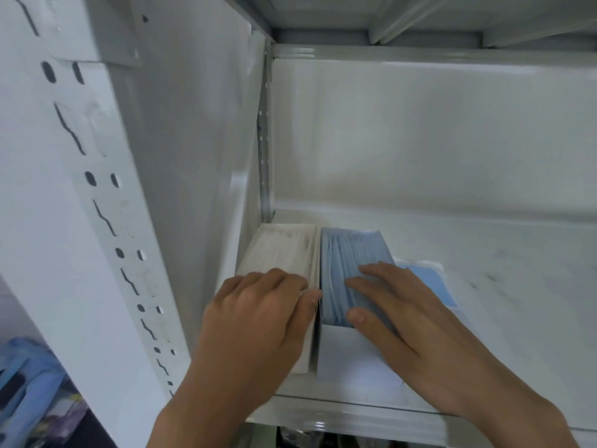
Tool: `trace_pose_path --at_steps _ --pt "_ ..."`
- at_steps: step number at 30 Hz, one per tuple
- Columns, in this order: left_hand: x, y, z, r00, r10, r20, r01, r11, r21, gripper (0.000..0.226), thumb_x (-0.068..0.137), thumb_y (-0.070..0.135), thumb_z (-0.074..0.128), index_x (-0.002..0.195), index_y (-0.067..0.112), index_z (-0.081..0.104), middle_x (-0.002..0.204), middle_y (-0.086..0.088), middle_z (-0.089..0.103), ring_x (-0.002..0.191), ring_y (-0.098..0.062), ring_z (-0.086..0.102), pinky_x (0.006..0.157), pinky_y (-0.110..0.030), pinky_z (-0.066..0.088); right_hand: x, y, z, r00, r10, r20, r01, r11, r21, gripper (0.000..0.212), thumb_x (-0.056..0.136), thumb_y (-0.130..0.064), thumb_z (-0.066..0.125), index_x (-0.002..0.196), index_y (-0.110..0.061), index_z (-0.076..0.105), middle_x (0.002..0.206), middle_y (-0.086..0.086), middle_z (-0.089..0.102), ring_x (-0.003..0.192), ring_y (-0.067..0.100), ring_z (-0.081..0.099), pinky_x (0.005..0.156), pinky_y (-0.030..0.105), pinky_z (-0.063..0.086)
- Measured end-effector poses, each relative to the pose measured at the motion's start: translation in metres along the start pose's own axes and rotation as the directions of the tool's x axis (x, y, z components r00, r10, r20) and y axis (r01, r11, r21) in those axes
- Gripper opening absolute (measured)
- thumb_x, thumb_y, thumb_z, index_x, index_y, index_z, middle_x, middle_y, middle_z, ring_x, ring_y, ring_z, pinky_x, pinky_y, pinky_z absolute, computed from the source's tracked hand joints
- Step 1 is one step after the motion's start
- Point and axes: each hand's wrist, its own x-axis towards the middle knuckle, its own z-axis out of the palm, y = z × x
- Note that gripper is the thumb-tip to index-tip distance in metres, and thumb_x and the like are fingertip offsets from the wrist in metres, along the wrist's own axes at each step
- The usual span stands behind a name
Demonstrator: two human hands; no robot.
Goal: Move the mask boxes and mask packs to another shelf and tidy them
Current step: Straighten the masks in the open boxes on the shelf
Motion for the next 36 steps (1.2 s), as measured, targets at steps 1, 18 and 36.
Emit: trace_pose_path --at_steps 1,18,36 --pt "-0.001 0.0 0.001 1.0 0.025 -0.011 -0.025 0.999 -0.039 0.043 0.105 0.046 0.025 0.098 0.03 0.064 0.089 0.015 0.064 0.077 -0.01 0.058 0.077 -0.035 0.05 0.001 0.001 0.001 1.0 -0.011 0.002 0.011 1.0 0.029 0.073 0.09 -0.079 0.01 0.147 -0.043 0.04 0.153 -0.032 0.02 0.144 -0.012 0.009 0.122 0.026 0.018" --pt "-0.004 -0.003 0.014 0.985 -0.17 -0.013 0.17 0.985 0.038 0.058 0.1 0.061 0.025 0.129 0.027 0.062 0.142 -0.004 0.057 0.128 -0.03 0.055 0.095 -0.051 0.051 -0.011 0.015 0.013 0.993 -0.003 -0.122 0.049 0.927 0.372 0.069 0.082 -0.08 0.05 0.144 -0.052 0.04 0.159 -0.036 0.015 0.149 -0.009 0.001 0.117 0.034 0.028" --pt "0.002 -0.001 0.013 0.968 0.211 0.136 -0.223 0.972 0.08 0.056 0.087 0.069 0.04 0.124 0.04 0.071 0.136 -0.002 0.066 0.11 -0.021 0.071 0.095 -0.043 0.05 -0.043 0.101 0.02 0.812 0.572 -0.121 -0.436 0.731 0.525 0.021 0.087 -0.04 0.073 0.092 -0.05 0.055 0.085 -0.04 0.061 0.083 -0.024 0.057 0.062 -0.001 0.041"
